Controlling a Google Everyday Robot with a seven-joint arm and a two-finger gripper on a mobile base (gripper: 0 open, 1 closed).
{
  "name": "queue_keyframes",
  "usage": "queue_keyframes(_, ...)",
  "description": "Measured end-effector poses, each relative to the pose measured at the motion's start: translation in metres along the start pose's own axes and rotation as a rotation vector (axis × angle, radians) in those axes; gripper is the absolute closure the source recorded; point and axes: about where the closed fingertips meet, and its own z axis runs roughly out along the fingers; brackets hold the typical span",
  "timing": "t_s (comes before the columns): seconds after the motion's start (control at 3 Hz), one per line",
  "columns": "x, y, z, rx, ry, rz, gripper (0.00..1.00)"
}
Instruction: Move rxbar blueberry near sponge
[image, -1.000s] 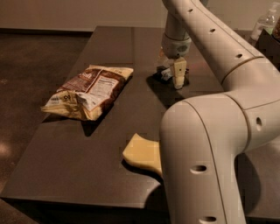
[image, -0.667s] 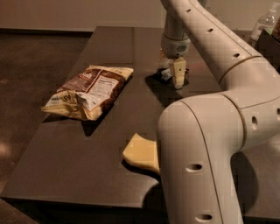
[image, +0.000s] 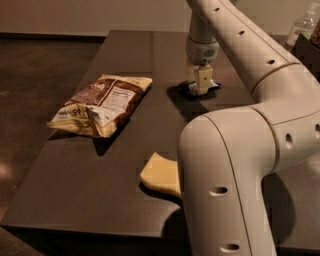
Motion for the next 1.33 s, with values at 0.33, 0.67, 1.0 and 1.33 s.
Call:
queue_keyframes(0.33, 0.0008, 0.0006, -0.0007, 0.000, 0.001, 0.002, 0.79)
queue_keyframes(0.67, 0.0015, 0.0012, -0.0019, 0.000, 0.002, 0.004, 0.79)
queue_keyframes(1.0, 0.0019, 0.0016, -0.0030, 0.000, 0.002, 0.005, 0.81)
queue_keyframes(1.33, 0.0026, 0.0021, -0.0043, -0.001, 0.003, 0.007, 0.81)
